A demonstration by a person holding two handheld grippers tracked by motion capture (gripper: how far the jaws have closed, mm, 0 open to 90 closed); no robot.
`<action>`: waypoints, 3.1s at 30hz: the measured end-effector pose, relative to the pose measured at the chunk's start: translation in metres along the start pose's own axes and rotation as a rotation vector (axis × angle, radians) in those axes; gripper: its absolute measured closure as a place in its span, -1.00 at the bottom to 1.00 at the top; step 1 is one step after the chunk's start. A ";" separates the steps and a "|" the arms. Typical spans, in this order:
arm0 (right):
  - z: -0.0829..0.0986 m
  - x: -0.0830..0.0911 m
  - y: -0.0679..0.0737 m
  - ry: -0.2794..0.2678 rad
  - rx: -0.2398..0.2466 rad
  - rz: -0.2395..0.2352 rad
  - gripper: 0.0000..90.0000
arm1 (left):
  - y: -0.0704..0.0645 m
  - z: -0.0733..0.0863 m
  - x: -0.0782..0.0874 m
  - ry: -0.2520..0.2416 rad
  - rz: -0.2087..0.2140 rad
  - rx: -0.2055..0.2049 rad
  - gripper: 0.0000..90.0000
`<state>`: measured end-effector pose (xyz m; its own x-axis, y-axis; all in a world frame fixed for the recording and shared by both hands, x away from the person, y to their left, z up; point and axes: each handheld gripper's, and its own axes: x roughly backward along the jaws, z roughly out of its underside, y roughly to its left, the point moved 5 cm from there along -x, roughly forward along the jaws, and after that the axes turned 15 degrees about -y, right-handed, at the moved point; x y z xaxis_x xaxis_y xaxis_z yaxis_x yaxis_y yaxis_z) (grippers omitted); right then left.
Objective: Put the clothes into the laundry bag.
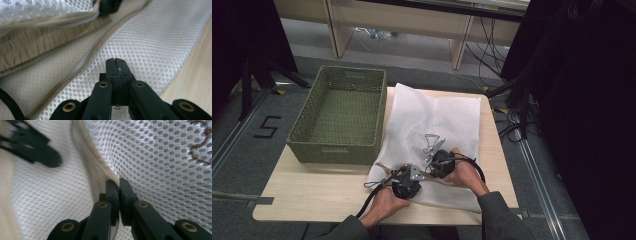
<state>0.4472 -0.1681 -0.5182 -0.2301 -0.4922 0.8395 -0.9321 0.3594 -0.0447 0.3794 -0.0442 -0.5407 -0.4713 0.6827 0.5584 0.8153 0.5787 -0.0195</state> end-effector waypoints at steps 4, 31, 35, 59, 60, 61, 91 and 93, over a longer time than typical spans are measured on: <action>-0.001 -0.002 -0.008 0.020 0.012 0.051 0.96 | -0.002 0.003 0.004 0.003 0.020 0.010 0.99; 0.000 0.017 -0.009 0.004 0.056 0.089 0.97 | -0.013 0.009 0.009 -0.034 -0.009 0.018 0.99; 0.006 0.013 0.001 0.038 0.077 0.062 0.97 | -0.014 0.009 0.009 -0.037 -0.012 0.019 0.99; 0.017 0.009 0.003 0.061 0.062 0.043 0.93 | 0.029 0.001 0.093 -0.127 -0.072 0.068 0.66; 0.018 0.009 0.003 0.064 0.066 0.037 0.93 | 0.034 0.006 0.097 -0.124 -0.085 0.080 0.65; 0.019 0.009 0.003 0.059 0.063 0.042 0.93 | 0.037 0.010 0.101 -0.117 -0.098 0.088 0.64; 0.020 0.023 0.002 0.023 0.056 0.032 0.93 | 0.040 -0.007 0.013 -0.075 -0.149 0.090 0.91; 0.019 0.023 0.003 0.023 0.048 0.030 0.93 | 0.043 -0.011 0.004 -0.098 -0.162 0.095 0.90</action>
<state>0.4338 -0.1934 -0.5088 -0.2524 -0.4632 0.8496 -0.9373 0.3353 -0.0956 0.4159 -0.0216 -0.5306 -0.6278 0.6146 0.4776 0.6931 0.7207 -0.0163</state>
